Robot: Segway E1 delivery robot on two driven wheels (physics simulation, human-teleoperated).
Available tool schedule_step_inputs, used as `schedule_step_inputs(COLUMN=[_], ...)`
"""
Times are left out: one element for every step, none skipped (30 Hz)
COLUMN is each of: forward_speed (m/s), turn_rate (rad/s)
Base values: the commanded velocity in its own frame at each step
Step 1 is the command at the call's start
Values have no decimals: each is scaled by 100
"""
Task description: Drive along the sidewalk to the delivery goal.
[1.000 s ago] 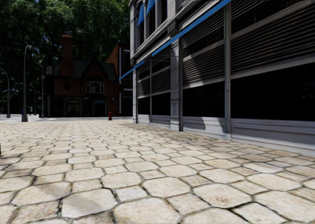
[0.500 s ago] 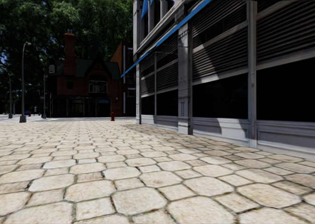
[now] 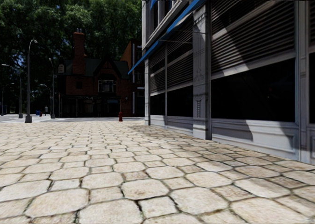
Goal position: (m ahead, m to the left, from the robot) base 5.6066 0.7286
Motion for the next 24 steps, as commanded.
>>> schedule_step_inputs(forward_speed=[200,200,200,200,200,200,200,200,200,200,200,200,200,200,200,200,200,200,200,200,200,200,200,200], turn_rate=[37,37,37,37,37,37,37,37,37,37,37,37,33,33,27,22,19,19,16,10,10,7,8,14])
